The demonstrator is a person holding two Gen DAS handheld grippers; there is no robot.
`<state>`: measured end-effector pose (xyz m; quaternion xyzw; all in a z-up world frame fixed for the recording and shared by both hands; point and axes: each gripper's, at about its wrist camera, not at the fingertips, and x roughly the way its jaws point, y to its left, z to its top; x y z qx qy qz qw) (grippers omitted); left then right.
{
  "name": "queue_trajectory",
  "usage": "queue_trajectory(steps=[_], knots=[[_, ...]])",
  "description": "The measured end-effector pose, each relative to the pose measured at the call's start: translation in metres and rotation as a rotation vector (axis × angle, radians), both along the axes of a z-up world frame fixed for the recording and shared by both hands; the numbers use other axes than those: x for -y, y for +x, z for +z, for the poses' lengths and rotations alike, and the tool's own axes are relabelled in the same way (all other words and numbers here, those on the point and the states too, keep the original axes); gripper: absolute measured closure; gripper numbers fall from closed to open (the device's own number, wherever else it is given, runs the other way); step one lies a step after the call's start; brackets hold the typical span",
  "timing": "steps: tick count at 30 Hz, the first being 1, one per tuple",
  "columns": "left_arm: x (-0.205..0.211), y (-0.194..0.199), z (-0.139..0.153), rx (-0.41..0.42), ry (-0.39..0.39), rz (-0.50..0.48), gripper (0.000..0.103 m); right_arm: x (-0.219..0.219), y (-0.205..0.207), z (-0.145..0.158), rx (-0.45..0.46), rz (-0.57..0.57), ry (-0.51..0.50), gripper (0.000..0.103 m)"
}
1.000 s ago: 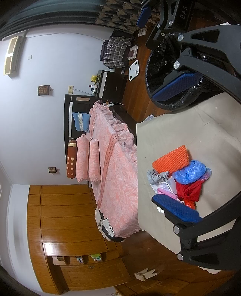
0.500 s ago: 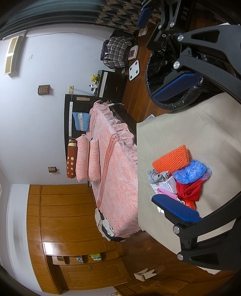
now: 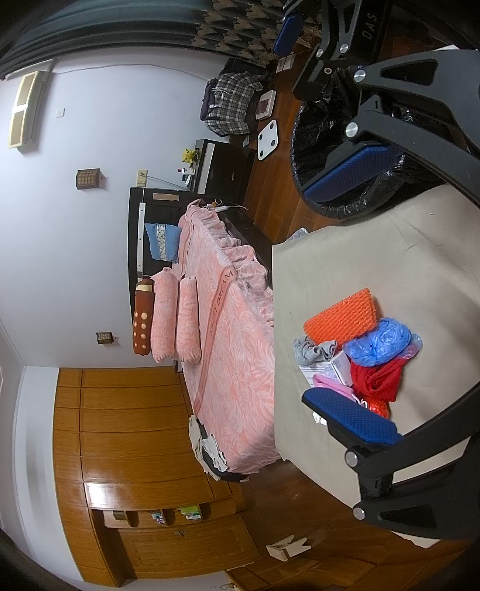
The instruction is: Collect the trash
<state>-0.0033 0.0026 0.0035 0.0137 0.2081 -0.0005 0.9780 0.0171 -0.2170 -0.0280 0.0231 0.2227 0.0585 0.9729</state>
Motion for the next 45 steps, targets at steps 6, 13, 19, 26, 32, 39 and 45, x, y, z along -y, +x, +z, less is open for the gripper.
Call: queue_trajectory(steps=[6,13,19,26,32,39,45], knots=[[0.0,0.0,0.0,0.0,0.0,0.0,0.005,-0.001,0.0,0.0,0.0,0.001,0.0,0.006],[0.0,0.0,0.0,-0.001,-0.001,0.001,0.005,-0.001,0.0,0.0,0.0,0.0,-0.001,0.006],[0.0,0.0,0.0,-0.001,-0.001,0.0,0.005,-0.002,0.0,0.0,0.0,0.0,-0.001,0.006],[0.0,0.0,0.0,-0.002,-0.002,0.0,0.005,-0.002,0.0,0.0,0.0,0.001,-0.001,0.006],[-0.002,-0.002,0.001,-0.004,-0.003,0.002,0.005,-0.006,-0.002,0.002,-0.002,0.008,0.002,0.006],[-0.015,0.008,-0.022,-0.015,-0.011,0.016,0.005,-0.018,0.011,-0.009,-0.006,0.025,0.01,0.006],[-0.04,0.015,-0.031,-0.028,0.001,0.054,0.005,-0.036,0.025,-0.017,-0.016,0.069,0.022,0.006]])
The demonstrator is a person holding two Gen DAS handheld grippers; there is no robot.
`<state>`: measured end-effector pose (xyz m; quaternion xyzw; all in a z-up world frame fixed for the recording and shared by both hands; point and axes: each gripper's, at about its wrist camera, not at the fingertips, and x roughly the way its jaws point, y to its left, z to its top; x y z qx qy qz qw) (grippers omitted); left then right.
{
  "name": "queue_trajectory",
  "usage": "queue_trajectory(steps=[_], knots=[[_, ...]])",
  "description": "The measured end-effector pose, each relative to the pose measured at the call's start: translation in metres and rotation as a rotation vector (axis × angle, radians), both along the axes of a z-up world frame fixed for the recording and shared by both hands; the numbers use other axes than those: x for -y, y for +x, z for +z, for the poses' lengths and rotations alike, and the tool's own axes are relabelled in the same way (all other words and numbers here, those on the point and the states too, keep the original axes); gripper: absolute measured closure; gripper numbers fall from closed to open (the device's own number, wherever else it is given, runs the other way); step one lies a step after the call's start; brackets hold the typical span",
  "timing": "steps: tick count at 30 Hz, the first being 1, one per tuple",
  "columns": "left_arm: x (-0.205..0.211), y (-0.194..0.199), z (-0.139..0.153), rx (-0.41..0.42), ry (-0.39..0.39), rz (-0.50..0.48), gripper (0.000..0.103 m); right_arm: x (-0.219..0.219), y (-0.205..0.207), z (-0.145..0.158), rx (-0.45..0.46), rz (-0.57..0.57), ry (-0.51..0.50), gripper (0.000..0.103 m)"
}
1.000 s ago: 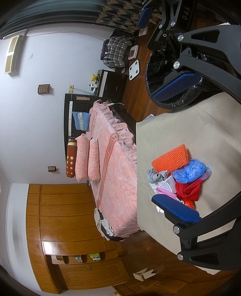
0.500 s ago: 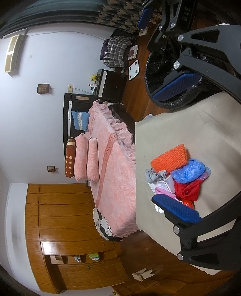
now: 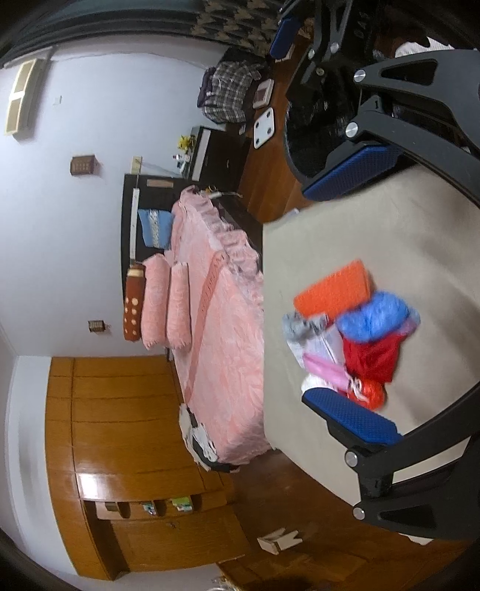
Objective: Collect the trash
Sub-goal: 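Grasp the orange mesh net with the right tool while the left tool grasps the pink mask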
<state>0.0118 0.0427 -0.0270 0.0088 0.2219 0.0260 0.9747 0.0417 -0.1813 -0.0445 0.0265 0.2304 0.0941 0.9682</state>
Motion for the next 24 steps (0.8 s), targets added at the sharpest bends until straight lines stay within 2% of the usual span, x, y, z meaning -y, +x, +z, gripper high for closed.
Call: queue_trajectory(steps=[7,10,14,17,24], knots=[[-0.058,0.014,-0.031,-0.066,0.037,0.101,0.005,-0.044,0.027,-0.03,-0.035,0.066,-0.016,0.006],[-0.077,0.022,-0.051,-0.114,0.048,0.132,0.005,-0.066,0.04,-0.05,-0.062,0.099,-0.034,0.01],[-0.093,0.035,-0.074,-0.17,0.045,0.153,0.005,-0.089,0.058,-0.079,-0.135,0.123,-0.034,0.019],[-0.1,0.043,-0.089,-0.204,0.042,0.151,0.005,-0.102,0.07,-0.098,-0.164,0.113,-0.048,0.021],[-0.105,0.056,-0.105,-0.21,0.033,0.151,0.009,-0.122,0.092,-0.106,-0.167,0.142,-0.072,0.021]])
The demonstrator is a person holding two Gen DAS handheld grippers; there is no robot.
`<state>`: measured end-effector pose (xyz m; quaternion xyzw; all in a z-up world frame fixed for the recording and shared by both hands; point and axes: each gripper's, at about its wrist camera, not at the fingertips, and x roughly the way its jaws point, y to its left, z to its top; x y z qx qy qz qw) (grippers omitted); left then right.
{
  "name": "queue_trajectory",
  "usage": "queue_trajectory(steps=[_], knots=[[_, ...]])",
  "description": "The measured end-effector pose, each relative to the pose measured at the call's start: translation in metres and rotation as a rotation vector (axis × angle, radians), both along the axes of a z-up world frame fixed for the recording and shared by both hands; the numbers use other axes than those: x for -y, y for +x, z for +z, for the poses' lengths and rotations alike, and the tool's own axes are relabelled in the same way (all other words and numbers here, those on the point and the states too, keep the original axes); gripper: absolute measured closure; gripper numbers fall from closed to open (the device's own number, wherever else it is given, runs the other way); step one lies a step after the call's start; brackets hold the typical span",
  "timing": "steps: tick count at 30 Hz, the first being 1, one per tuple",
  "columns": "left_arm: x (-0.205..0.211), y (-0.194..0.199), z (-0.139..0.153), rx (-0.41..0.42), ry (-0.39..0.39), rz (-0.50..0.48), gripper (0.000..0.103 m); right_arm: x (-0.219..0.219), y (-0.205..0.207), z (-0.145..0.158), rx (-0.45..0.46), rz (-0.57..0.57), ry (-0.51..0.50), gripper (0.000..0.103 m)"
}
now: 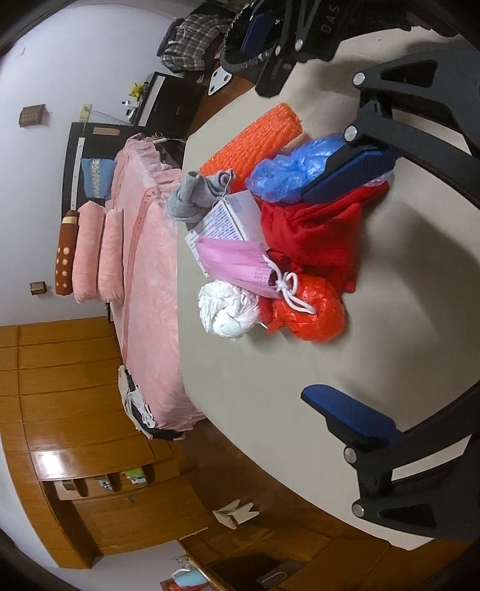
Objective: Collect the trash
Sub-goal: 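Grasp the orange mesh net with the right tool while the left tool grasps the pink mask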
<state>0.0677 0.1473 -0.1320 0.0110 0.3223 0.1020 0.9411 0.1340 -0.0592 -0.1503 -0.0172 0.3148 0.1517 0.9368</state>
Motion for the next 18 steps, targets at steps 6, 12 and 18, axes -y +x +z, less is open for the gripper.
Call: queue_trajectory(steps=[6,12,18], knots=[[-0.003,0.009,-0.007,0.003,-0.012,-0.005,0.019,-0.025,0.017,-0.012,-0.028,0.044,-0.027,0.025],[-0.004,0.014,-0.016,0.011,-0.013,0.005,0.019,-0.039,0.029,-0.036,-0.104,0.153,-0.019,0.086],[-0.002,0.018,-0.021,0.009,0.001,0.01,0.022,-0.046,0.026,-0.043,-0.113,0.16,-0.049,0.098]])
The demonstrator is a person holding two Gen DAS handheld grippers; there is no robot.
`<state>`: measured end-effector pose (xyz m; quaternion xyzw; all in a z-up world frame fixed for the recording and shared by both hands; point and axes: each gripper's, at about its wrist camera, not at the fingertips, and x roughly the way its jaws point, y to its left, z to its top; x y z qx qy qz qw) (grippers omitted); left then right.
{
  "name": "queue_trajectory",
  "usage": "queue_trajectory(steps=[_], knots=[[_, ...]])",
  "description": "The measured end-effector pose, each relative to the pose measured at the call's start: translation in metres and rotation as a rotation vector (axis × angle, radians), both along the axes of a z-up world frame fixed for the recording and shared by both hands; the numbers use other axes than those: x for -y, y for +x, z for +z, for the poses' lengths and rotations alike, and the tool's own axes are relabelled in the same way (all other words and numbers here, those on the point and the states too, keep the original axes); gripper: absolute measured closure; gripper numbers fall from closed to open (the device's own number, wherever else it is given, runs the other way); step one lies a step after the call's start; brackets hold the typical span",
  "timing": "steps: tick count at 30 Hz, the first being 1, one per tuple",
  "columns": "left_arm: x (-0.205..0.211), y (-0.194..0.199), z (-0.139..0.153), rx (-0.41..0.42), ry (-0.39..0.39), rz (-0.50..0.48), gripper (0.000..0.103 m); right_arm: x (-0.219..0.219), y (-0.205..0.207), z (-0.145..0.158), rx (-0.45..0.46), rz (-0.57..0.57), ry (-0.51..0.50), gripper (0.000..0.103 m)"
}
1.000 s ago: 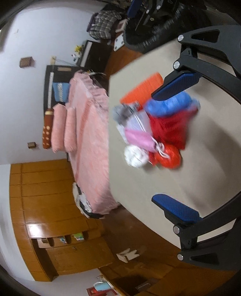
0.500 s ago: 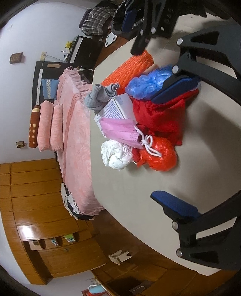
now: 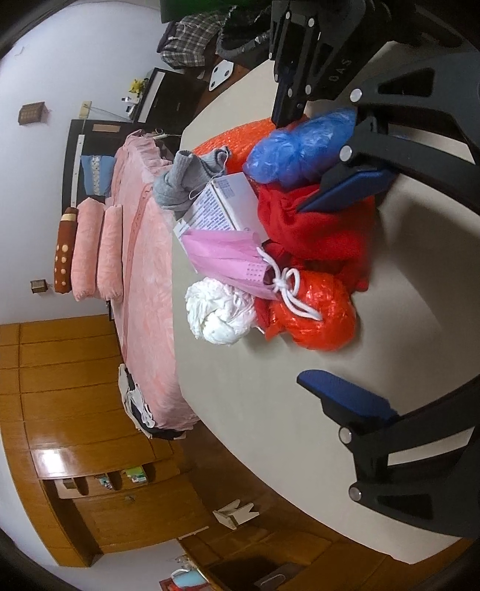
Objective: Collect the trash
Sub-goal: 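Grasp the orange mesh net with the right tool while the left tool grasps the pink mask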
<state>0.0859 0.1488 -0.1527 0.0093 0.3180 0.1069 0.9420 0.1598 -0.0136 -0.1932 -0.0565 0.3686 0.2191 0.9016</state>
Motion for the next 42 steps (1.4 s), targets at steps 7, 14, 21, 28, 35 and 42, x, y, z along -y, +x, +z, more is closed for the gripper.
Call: queue_trajectory(steps=[7,14,21,28,35,42], knots=[[0.003,-0.008,0.01,0.049,0.002,0.006,0.022,0.011,-0.016,0.018,0.068,-0.032,0.042,0.099],[0.006,-0.001,0.014,0.064,0.007,0.001,0.025,0.032,-0.012,0.023,0.04,-0.08,0.066,0.098],[-0.002,0.011,0.016,0.063,-0.004,-0.002,0.025,0.017,0.001,0.029,0.048,-0.027,0.07,0.055],[-0.009,0.024,0.005,0.026,-0.077,-0.037,0.054,0.007,0.018,0.012,-0.026,-0.028,0.081,0.045],[-0.008,0.026,0.001,0.015,-0.128,-0.082,0.091,0.008,0.012,0.022,-0.014,0.073,0.119,0.091],[0.003,0.012,0.015,0.068,-0.119,-0.095,0.093,0.023,0.002,0.039,0.023,0.016,0.151,0.091]])
